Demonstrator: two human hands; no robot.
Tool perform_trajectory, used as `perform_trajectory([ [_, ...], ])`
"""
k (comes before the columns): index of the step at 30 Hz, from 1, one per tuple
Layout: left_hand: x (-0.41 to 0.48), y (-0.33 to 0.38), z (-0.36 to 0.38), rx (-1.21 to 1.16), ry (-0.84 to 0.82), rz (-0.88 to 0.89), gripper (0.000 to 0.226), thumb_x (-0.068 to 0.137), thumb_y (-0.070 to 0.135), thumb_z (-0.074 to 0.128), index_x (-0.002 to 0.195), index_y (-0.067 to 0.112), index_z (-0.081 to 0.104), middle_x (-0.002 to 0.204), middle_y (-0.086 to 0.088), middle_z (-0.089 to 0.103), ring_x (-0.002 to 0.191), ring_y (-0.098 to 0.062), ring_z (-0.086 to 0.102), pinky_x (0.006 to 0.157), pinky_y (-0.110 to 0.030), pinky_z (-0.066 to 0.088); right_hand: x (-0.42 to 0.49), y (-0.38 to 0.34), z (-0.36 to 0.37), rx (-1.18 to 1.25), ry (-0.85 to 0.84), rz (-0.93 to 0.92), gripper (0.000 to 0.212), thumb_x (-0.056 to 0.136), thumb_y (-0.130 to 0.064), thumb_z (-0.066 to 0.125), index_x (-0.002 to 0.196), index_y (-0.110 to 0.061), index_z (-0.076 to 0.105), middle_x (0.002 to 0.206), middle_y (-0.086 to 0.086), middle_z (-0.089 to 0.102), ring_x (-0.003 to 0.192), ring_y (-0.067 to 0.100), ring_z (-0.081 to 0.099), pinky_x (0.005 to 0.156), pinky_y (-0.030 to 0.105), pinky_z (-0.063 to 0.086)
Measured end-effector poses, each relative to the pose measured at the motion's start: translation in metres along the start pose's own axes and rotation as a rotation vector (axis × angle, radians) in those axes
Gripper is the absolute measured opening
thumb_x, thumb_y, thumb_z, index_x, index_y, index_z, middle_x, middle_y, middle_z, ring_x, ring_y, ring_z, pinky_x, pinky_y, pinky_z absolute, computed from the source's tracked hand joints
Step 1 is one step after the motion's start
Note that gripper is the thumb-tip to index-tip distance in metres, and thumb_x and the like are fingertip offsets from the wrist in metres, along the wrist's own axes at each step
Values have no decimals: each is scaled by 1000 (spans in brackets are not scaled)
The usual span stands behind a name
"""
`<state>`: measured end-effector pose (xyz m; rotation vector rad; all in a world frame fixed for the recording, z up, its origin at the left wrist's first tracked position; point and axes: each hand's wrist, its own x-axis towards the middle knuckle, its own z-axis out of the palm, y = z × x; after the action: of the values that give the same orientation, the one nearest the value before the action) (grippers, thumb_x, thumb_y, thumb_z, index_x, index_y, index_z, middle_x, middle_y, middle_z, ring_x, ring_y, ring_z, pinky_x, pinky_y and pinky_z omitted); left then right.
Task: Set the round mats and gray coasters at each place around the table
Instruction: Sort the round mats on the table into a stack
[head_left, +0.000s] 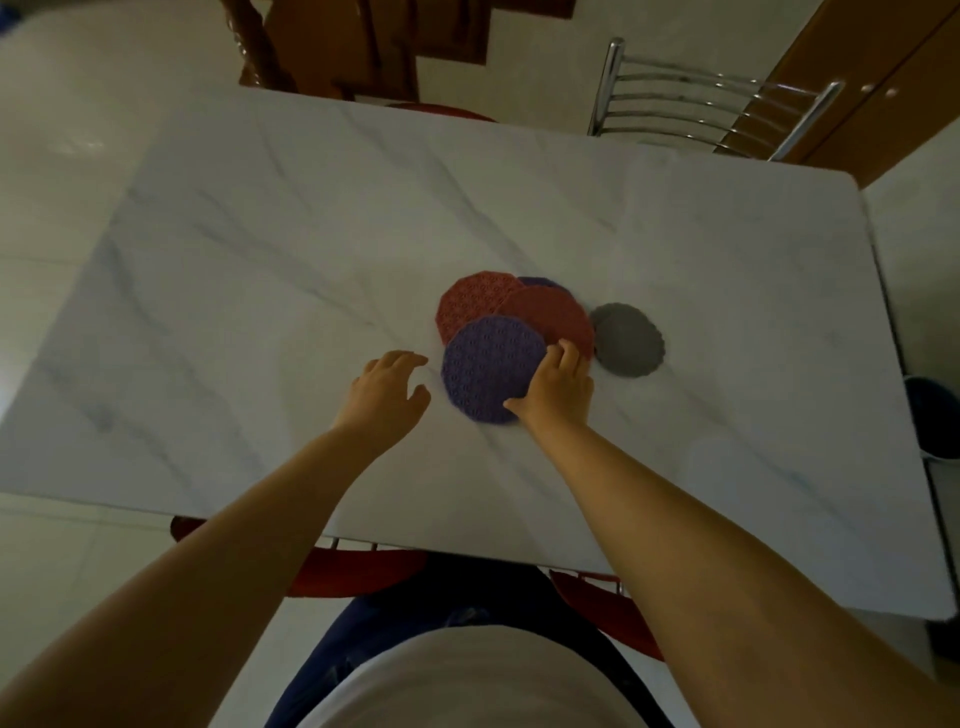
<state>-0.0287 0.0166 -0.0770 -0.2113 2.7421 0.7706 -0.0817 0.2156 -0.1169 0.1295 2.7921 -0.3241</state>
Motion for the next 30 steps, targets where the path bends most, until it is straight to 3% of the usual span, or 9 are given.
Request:
perform_trajectory([
  [3,3,-6,-1,-50,-22,-21,44,93,21,54,137,12,48,144,-14,46,132,-33,41,108,-44,34,-2,-4,-1,164,61,35,73,74,-38,75,128,-9,37,138,12,41,125,34,41,94,45,38],
  [6,6,-10,-1,-205,-31,-86,47,93,20,57,138,11,46,144,-15,44,128,-31,47,103,-39,38,1,-3,-10,534,25,89,33,90,-29,59,114,-8,51,117,13,60,105,33,58,74,34,42],
  [11,12,-3,-1,-640,-31,-269,55,94,18,59,142,5,37,139,-14,49,121,-27,53,92,-29,40,-4,4,-30,895,-38,61,18,92,-22,57,105,-11,63,110,11,67,96,21,63,78,31,51],
  [14,12,-4,-1,-821,-101,-314,47,96,20,56,138,2,44,127,-15,57,114,-27,55,99,-40,44,-13,9,-32,1083,-150,74,9,91,-21,58,95,-16,64,106,11,68,92,22,66,75,35,56],
  [18,6,-12,-2,-1100,-214,-357,26,98,18,51,116,0,58,115,-19,63,103,-30,62,90,-43,52,-21,9,-32,1337,-310,176,8,91,-17,59,90,-18,66,89,1,71,72,13,70,59,26,56],
  [23,0,-26,2,-1292,-164,-361,21,97,19,51,111,8,63,101,-7,74,88,-20,72,68,-28,60,-10,13,-27,1112,-217,247,13,91,-19,56,98,-15,67,96,8,71,70,14,65,63,28,56],
  [25,-2,-32,2,-1341,-120,-355,20,97,19,50,108,10,65,96,-3,77,86,-18,73,67,-27,59,7,21,-28,960,-114,295,20,90,-22,56,107,-14,65,113,14,67,84,21,63,81,38,52],
  [27,-4,-39,1,-1398,-75,-361,21,97,18,49,107,10,65,96,-2,77,86,-17,73,68,-27,59,22,30,-31,755,-108,325,41,89,-28,57,126,-10,56,130,13,58,109,28,58,95,39,44],
  [30,-9,-49,-1,-1440,-38,-356,21,98,18,47,108,10,64,96,-1,77,86,-17,73,69,-27,59,36,41,-27,465,-122,375,56,86,-40,57,132,-10,47,135,16,52,121,35,49,97,38,40],
])
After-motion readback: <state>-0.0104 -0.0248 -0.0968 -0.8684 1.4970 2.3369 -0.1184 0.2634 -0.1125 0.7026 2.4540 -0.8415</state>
